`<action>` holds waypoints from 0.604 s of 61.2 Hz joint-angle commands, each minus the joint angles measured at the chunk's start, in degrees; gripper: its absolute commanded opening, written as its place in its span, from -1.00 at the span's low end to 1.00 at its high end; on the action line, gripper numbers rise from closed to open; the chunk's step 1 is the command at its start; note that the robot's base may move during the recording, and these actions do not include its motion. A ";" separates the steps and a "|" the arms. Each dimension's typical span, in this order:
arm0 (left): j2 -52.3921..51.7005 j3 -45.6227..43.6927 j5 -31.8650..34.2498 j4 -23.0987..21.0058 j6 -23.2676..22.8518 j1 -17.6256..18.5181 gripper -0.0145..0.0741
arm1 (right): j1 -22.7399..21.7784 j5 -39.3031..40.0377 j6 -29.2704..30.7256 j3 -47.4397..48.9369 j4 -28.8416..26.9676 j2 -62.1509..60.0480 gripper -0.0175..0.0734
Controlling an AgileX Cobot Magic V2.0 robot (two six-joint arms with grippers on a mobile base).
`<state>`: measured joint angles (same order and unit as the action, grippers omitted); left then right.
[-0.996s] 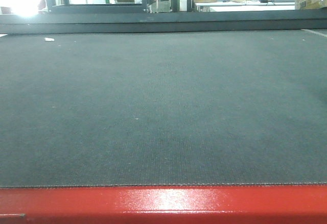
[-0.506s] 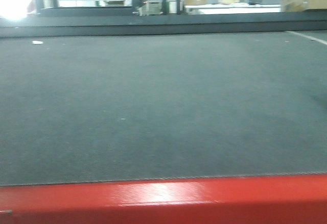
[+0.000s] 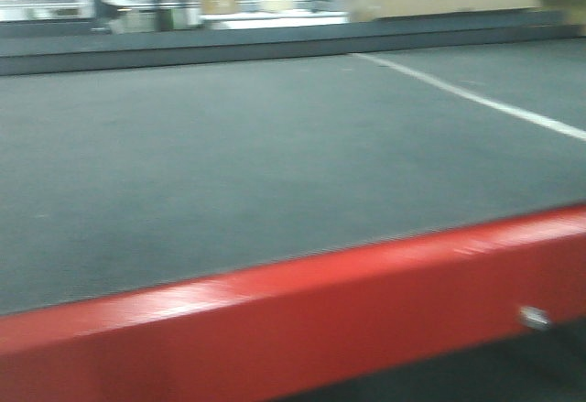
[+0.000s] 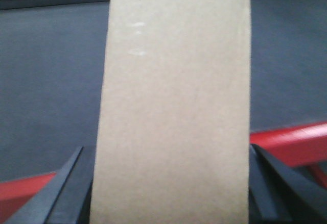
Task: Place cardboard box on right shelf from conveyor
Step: 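Drive the base away from the conveyor carrying the box in the right gripper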
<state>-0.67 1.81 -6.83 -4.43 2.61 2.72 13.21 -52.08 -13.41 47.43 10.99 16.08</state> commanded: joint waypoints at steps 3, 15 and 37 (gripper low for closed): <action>-0.87 0.54 5.07 -0.34 0.02 0.20 -0.94 | -0.30 5.20 0.36 1.41 0.96 0.76 -0.10; -0.87 0.54 5.07 -0.34 0.02 0.20 -0.94 | -0.30 5.20 0.36 1.41 0.96 0.76 -0.10; -0.87 0.54 5.07 -0.34 0.02 0.20 -0.93 | -0.30 5.20 0.36 1.41 0.96 0.76 -0.10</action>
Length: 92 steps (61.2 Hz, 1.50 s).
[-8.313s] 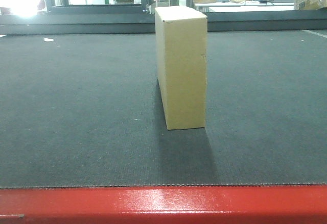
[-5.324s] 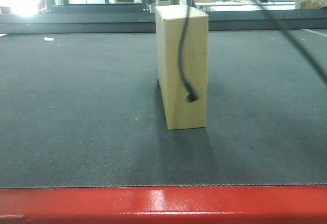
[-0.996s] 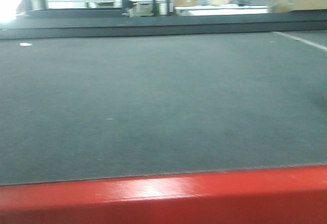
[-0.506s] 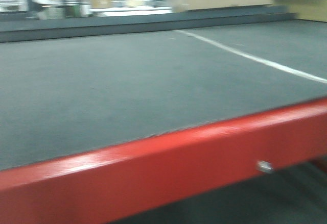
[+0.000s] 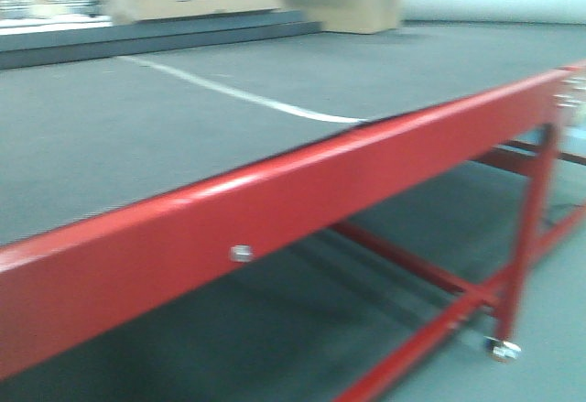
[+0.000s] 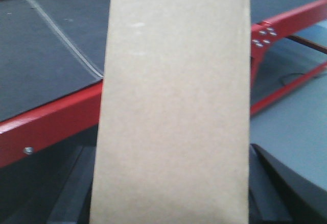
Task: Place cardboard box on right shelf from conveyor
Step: 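Drive the base away from the conveyor carrying the box in the right gripper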
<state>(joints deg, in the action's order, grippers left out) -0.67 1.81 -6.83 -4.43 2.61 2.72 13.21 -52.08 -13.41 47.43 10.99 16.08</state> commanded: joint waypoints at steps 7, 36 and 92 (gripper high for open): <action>-0.87 0.54 5.07 -0.34 0.02 0.20 -0.94 | -0.30 5.20 0.36 1.41 0.96 0.76 -0.10; -0.87 0.54 5.07 -0.34 0.02 0.20 -0.94 | -0.30 5.20 0.36 1.41 0.96 0.76 -0.10; -0.87 0.54 5.07 -0.34 0.02 0.20 -0.94 | -0.30 5.20 0.36 1.41 0.96 0.76 -0.10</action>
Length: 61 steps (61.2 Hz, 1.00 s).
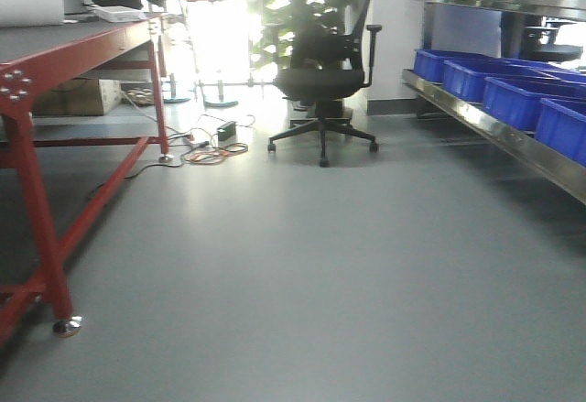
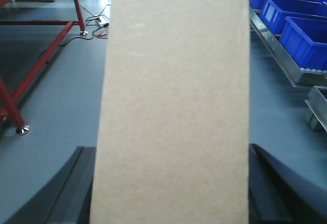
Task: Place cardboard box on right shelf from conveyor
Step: 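Drive the base away from the conveyor carrying the box in the right gripper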
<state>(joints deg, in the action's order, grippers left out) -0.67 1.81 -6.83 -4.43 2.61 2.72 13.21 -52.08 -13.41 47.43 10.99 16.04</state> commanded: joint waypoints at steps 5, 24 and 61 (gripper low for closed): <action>-0.87 0.54 5.07 -0.34 0.02 0.20 -0.93 | -0.30 5.20 0.36 1.41 0.96 0.80 -0.10; -0.87 0.54 5.07 -0.34 0.02 0.20 -0.94 | -0.30 5.20 0.36 1.41 0.96 0.80 -0.10; -0.87 0.54 5.07 -0.34 0.02 0.20 -0.94 | -0.30 5.20 0.36 1.41 0.96 0.80 -0.10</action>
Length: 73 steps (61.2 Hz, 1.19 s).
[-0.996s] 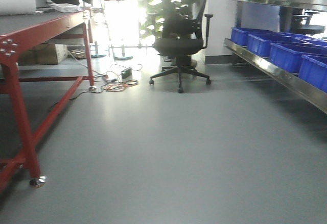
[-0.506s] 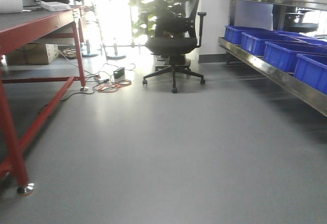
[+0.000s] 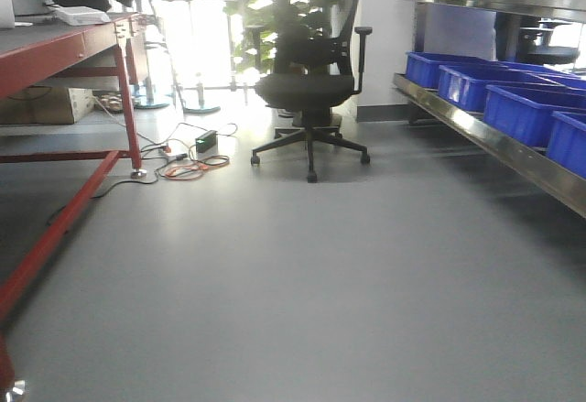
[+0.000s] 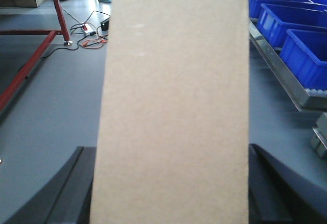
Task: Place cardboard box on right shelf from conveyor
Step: 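Drive the base away from the conveyor carrying the box in the right gripper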
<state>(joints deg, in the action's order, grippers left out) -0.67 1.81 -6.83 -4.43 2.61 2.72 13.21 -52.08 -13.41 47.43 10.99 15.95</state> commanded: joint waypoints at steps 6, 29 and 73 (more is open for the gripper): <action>-0.87 0.54 5.07 -0.34 0.02 0.31 -0.94 | -0.30 5.20 0.36 1.41 0.96 0.89 -0.10; -0.87 0.54 5.07 -0.34 0.02 0.18 -0.94 | -0.30 5.20 0.36 1.41 0.96 0.89 -0.10; -0.87 0.54 5.07 -0.34 0.02 0.18 -0.94 | -0.30 5.20 0.36 1.41 0.96 0.89 -0.10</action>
<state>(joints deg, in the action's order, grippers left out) -0.67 1.81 -6.83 -4.43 2.61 2.72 13.21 -52.08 -13.30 47.43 10.76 15.95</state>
